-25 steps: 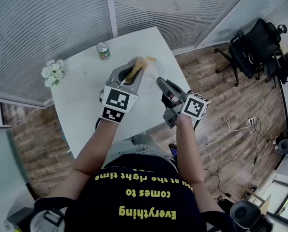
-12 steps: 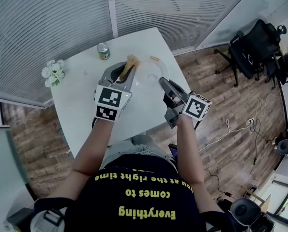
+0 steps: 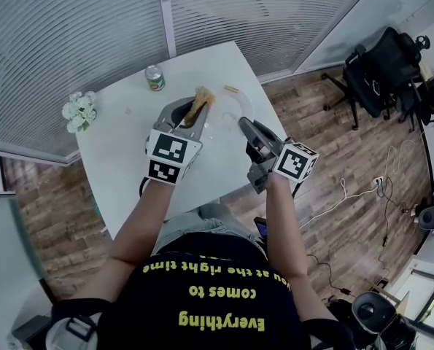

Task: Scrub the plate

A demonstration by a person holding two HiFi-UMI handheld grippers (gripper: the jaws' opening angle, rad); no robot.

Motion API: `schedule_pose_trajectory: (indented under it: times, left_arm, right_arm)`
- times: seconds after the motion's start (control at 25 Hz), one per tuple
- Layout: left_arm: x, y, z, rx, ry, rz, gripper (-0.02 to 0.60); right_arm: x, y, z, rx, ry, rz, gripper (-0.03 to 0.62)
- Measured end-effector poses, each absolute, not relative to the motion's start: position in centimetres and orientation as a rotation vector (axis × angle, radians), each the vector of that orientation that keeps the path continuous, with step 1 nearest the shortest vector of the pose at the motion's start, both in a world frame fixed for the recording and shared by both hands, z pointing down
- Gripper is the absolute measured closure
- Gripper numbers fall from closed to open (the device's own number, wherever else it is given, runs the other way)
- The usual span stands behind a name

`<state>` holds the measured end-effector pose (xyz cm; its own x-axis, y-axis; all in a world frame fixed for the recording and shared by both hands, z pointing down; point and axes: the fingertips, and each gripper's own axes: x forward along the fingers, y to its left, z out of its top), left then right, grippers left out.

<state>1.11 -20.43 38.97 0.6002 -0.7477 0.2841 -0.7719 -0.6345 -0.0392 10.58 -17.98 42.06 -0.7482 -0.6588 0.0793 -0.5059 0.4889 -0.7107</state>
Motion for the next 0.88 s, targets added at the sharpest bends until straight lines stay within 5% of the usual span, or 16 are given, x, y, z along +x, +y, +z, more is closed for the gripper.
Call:
schedule_pose_trajectory:
  times: [0.88]
  left_arm:
    - [6.5,-17.7,40.3,2.810,-1.007,0.499,0.529]
  right_arm:
    - [9.2,-17.5,42.2,-1.042,2.644,-1.053,0.582]
